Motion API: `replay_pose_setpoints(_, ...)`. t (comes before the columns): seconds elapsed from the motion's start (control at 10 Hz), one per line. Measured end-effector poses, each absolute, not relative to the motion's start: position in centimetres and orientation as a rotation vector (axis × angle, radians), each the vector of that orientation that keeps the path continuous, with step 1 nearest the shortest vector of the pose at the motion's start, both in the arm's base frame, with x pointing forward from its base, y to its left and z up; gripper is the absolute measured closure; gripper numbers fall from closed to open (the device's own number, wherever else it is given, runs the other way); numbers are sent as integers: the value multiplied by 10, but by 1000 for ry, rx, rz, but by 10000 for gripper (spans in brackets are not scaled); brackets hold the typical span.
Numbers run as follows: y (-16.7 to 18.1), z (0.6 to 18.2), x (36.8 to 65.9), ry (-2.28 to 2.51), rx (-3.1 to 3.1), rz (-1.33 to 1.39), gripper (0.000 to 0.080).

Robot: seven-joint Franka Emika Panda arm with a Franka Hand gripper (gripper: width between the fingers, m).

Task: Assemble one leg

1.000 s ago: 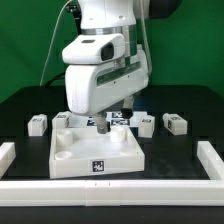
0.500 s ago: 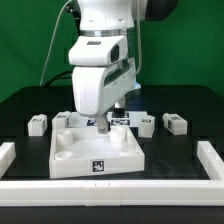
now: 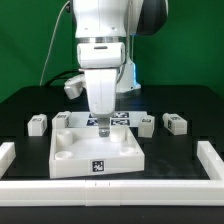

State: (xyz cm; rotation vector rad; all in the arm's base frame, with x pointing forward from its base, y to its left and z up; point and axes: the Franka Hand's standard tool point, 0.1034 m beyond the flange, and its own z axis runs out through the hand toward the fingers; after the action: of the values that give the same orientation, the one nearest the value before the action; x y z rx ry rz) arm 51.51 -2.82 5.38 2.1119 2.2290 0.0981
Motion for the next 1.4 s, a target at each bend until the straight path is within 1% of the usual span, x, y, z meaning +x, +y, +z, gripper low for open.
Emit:
replay_pose_setpoints(0.2,-38,54,510,2270,2047,68,150)
replay_pose_setpoints(0.7,-37,51,508,2268,2050,70,150)
replay_pose_setpoints(0.9,-35,39,483,2276,2057,71,150)
replay_pose_setpoints(1.1,-41,34,462,2280,2085,43,150)
replay_pose_setpoints(1.4,-48,25,443,2279,2120,18,150)
